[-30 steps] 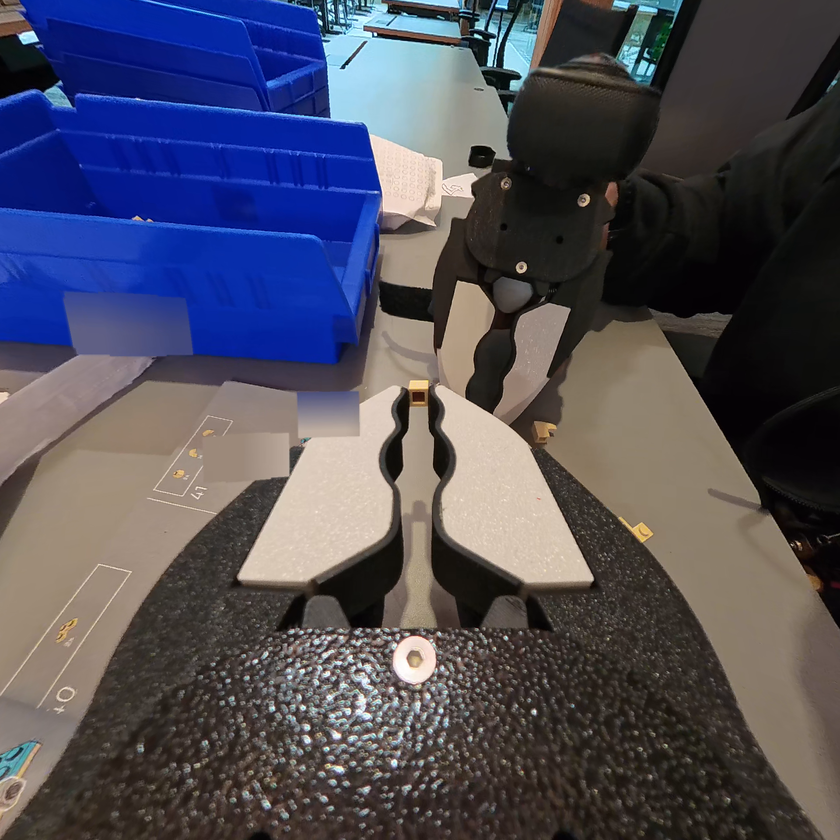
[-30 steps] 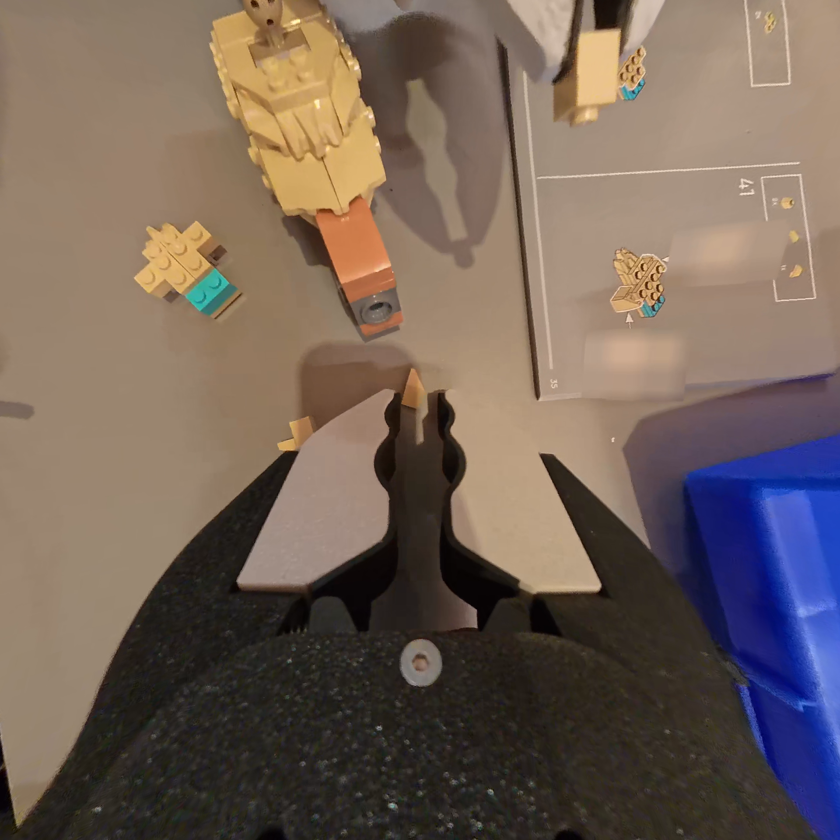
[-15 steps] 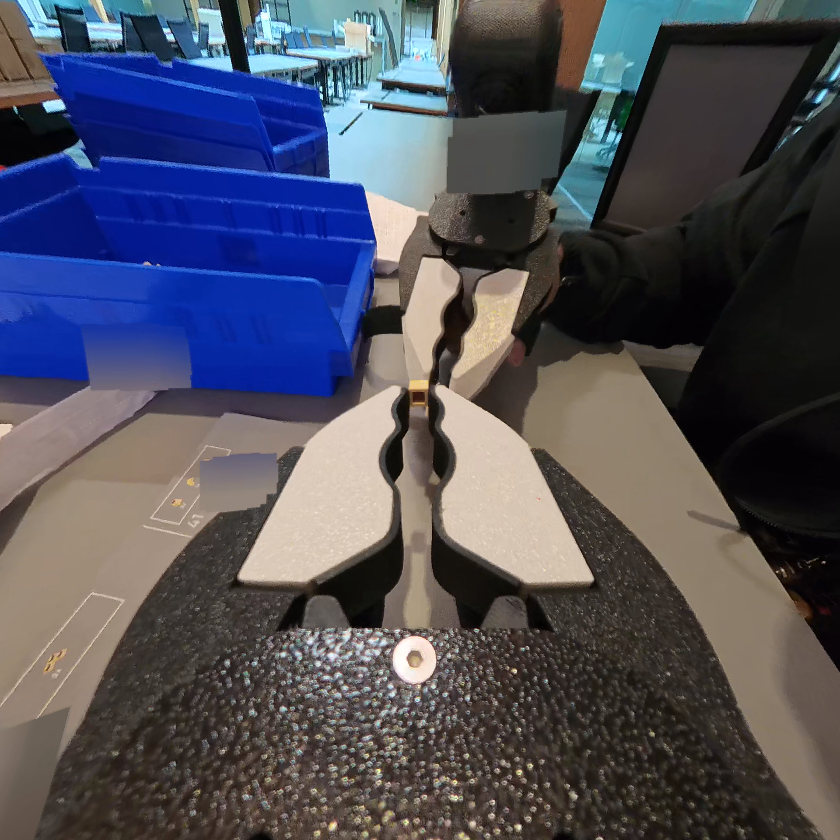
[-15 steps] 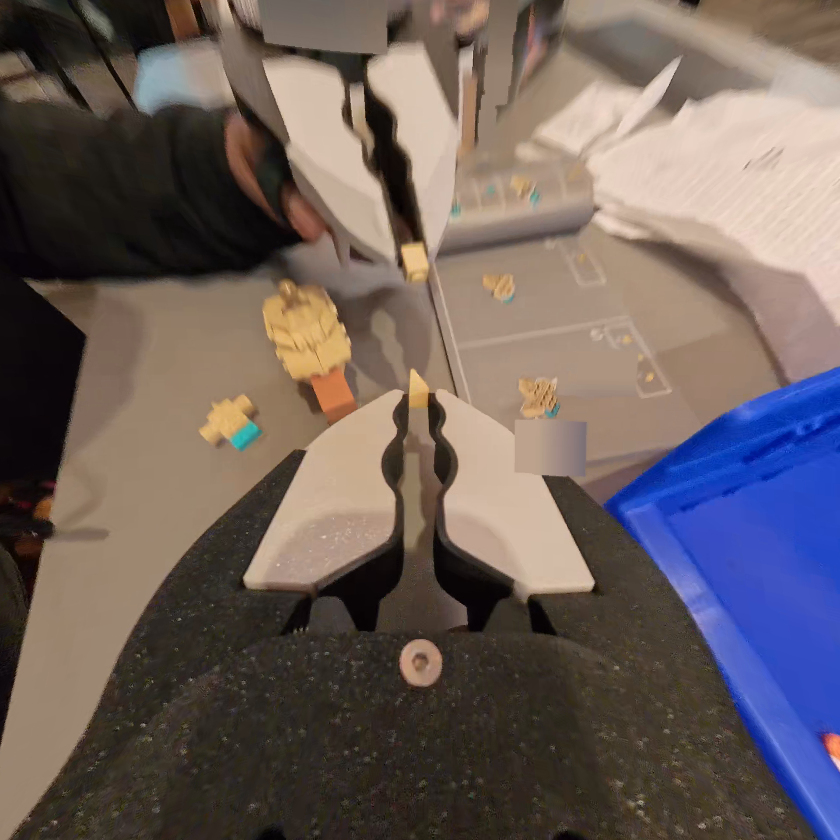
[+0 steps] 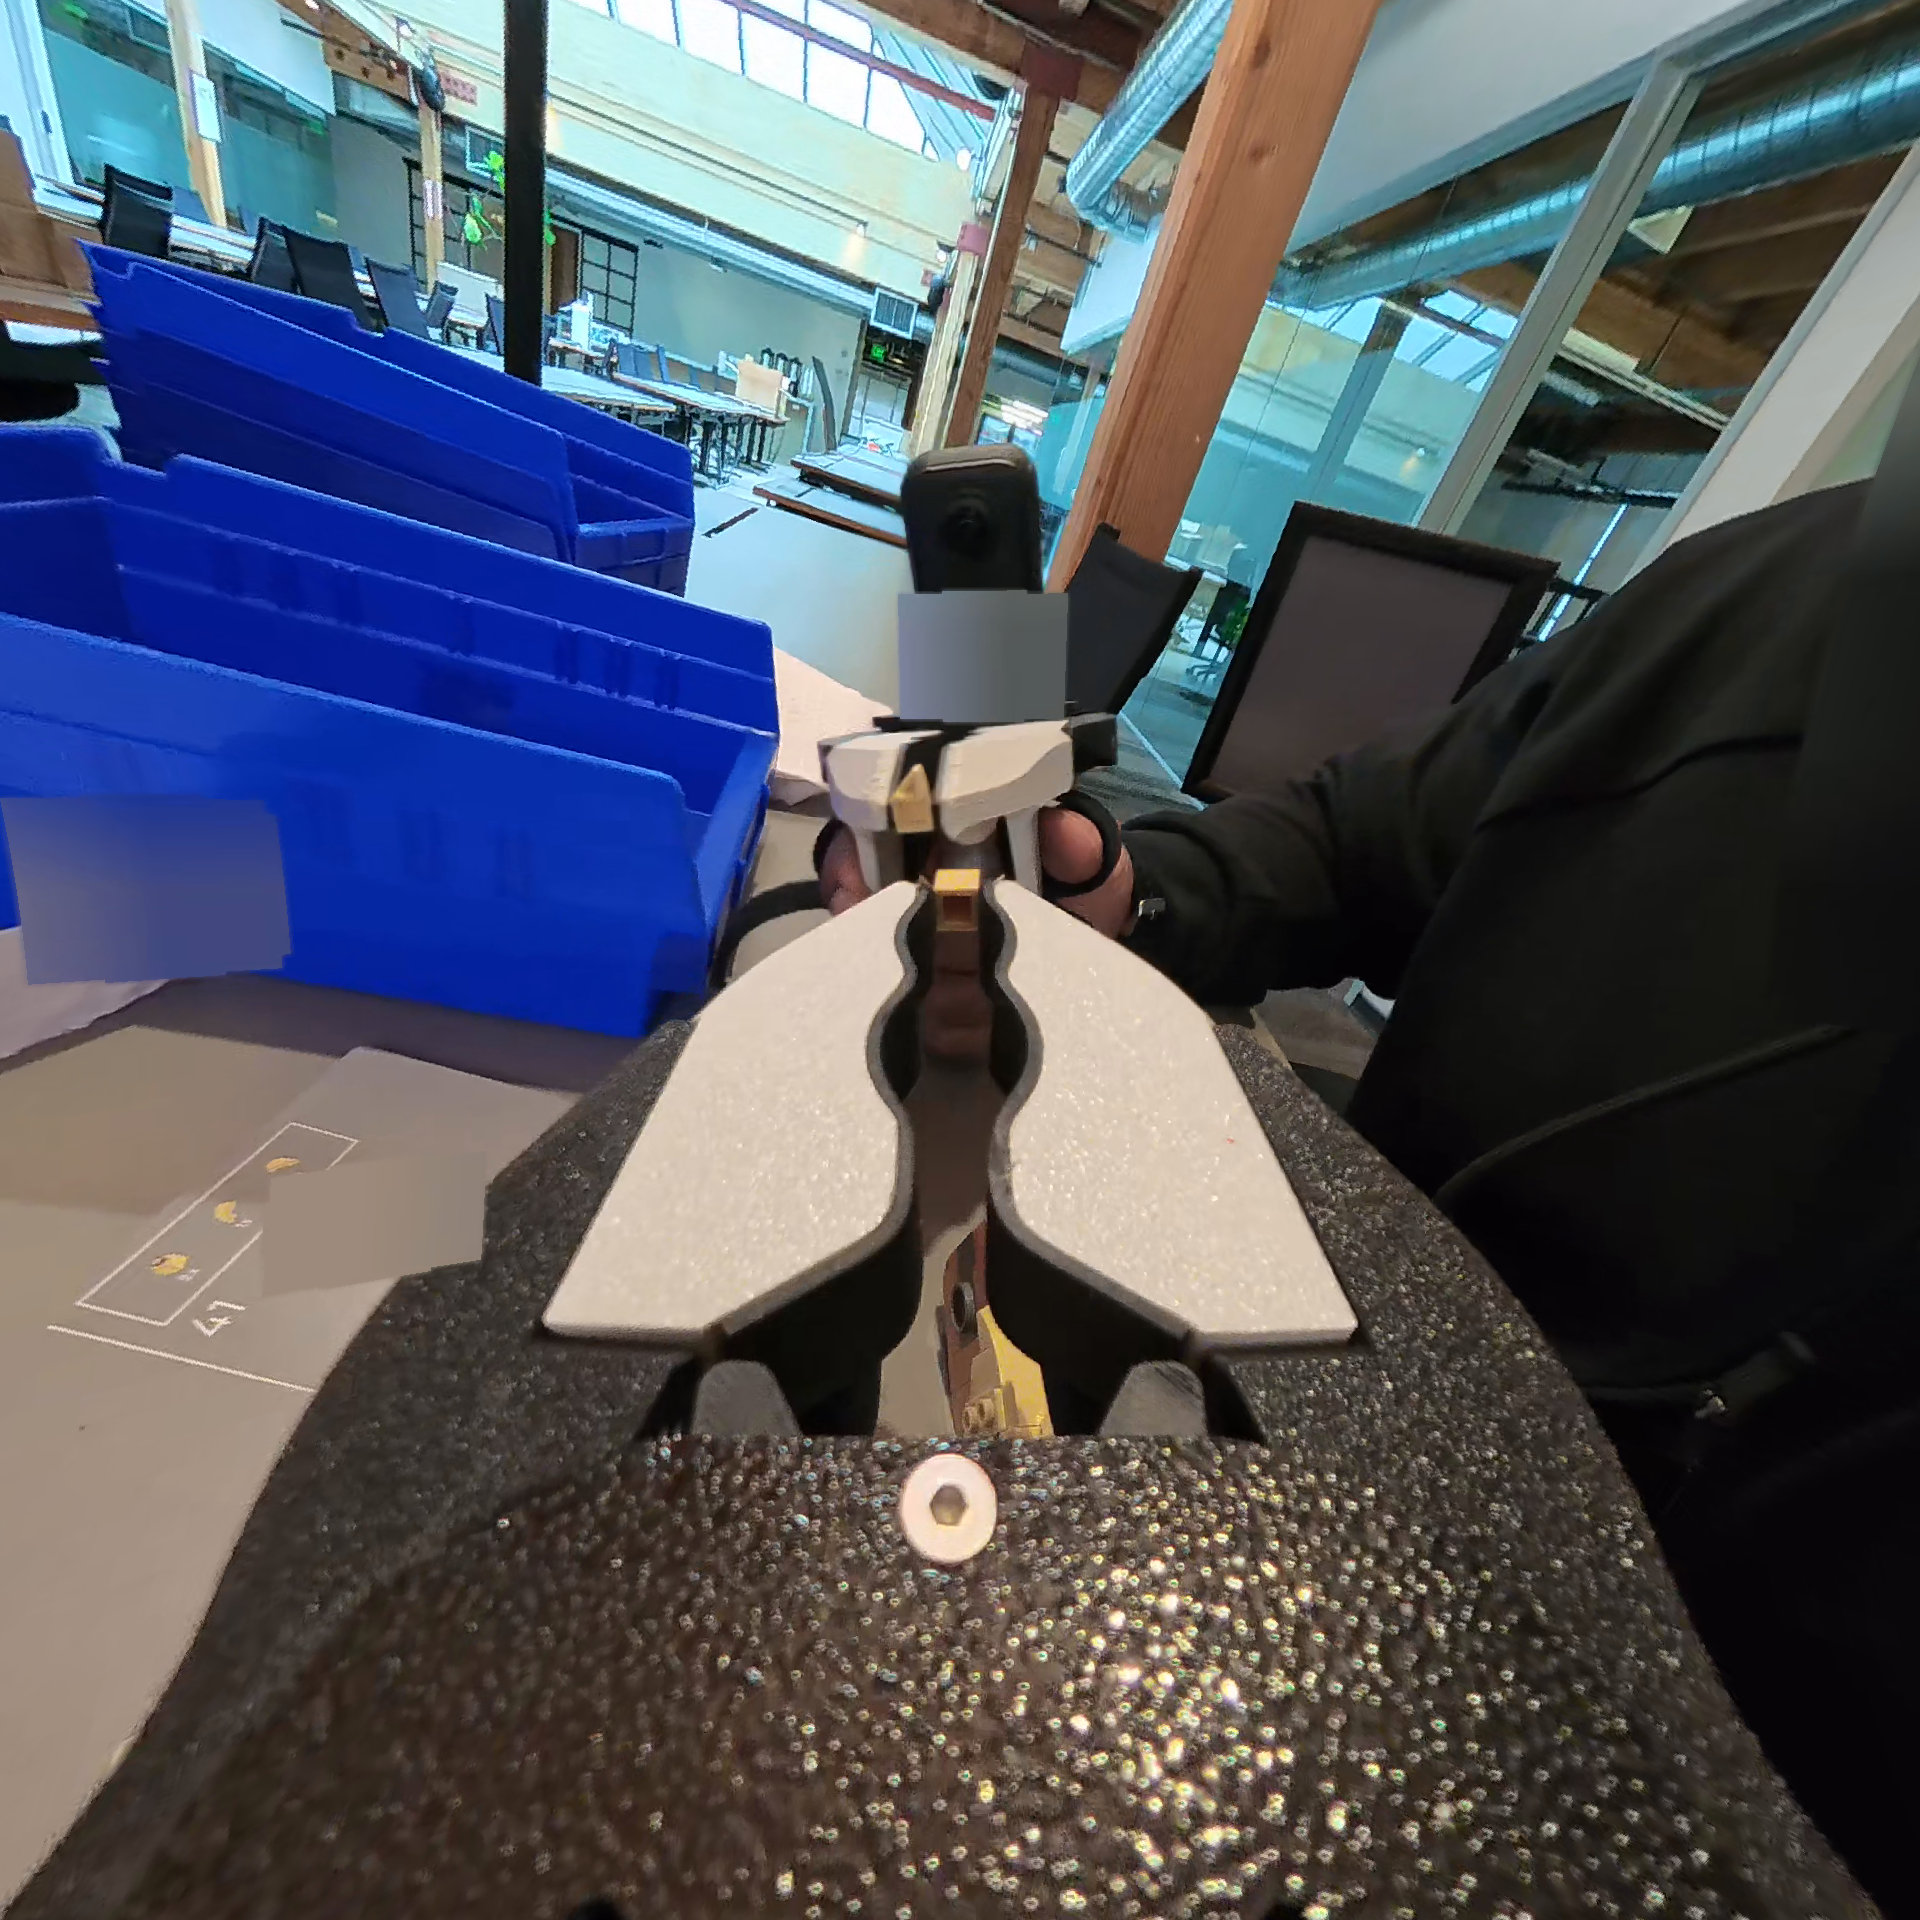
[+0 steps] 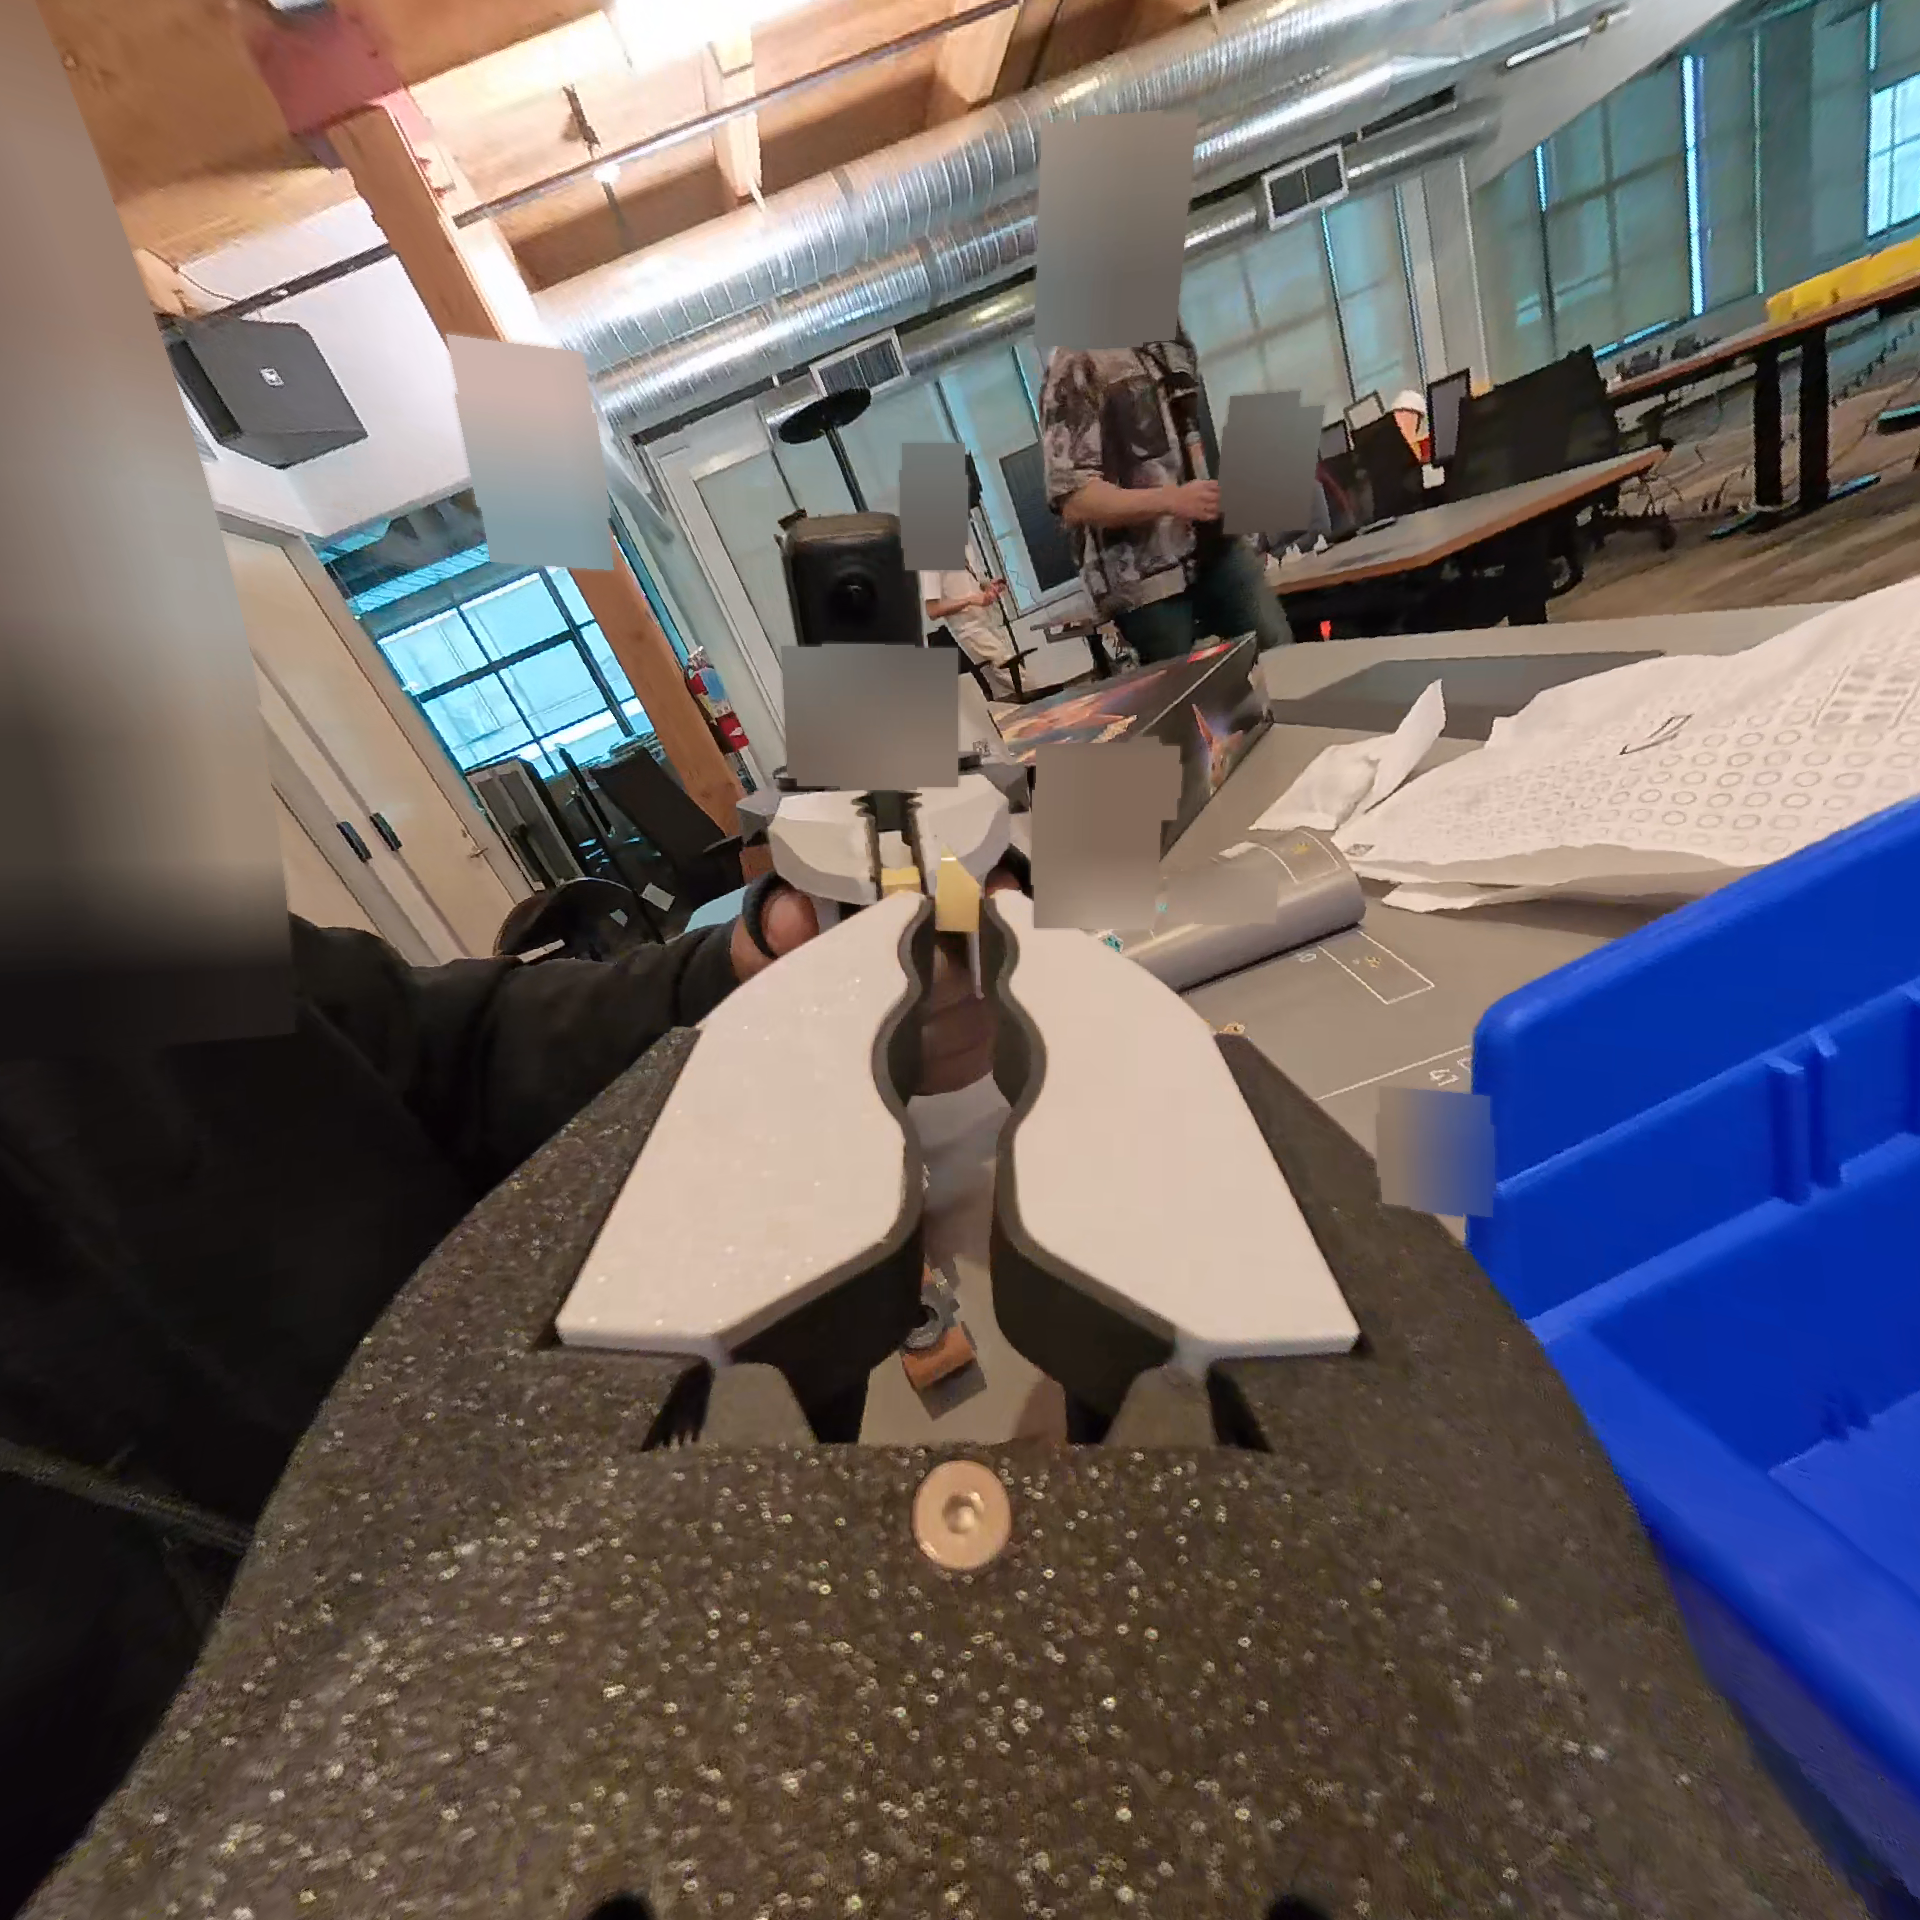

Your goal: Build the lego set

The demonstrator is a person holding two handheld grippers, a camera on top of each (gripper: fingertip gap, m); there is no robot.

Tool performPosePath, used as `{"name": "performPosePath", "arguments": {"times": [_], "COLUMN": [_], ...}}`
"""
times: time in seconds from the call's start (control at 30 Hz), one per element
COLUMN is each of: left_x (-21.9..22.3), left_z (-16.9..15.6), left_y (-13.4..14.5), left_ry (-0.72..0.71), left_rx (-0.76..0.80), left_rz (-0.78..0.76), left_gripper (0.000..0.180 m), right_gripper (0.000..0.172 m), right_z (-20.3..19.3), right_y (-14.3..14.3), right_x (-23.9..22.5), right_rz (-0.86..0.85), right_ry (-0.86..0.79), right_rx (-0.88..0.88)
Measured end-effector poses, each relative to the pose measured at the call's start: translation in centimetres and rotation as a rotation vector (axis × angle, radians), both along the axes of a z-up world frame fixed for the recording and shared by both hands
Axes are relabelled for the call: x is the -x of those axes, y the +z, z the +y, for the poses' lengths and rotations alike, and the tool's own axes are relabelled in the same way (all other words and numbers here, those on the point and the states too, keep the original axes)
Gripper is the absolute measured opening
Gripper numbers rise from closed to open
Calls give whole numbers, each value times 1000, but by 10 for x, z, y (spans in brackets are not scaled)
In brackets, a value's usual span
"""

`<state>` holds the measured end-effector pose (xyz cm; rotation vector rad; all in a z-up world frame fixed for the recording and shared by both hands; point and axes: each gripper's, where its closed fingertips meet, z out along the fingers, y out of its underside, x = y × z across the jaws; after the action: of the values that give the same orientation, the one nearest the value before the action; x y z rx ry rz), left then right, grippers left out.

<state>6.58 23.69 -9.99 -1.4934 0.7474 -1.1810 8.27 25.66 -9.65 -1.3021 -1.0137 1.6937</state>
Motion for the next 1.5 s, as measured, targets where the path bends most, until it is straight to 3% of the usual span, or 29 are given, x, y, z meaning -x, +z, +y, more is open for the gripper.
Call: {"name": "performPosePath", "arguments": {"times": [0.67, 1.03, 1.5], "left_x": [2, -12, -20], "left_z": [1, -14, -14], "left_y": [-1, 22, 22], "left_ry": [14, 34, 31], "left_rx": [-29, -186, -97], "left_rz": [-7, -21, -48], "left_gripper": [8, 7, 8], "right_gripper": [8, 8, 8], "right_z": [-4, -24, -29], "right_y": [4, 21, 22], "right_x": [-6, -12, -6], "right_rz": [49, 193, 208], "right_ry": [-5, 80, 110], "right_rx": [-60, -63, -22]}}
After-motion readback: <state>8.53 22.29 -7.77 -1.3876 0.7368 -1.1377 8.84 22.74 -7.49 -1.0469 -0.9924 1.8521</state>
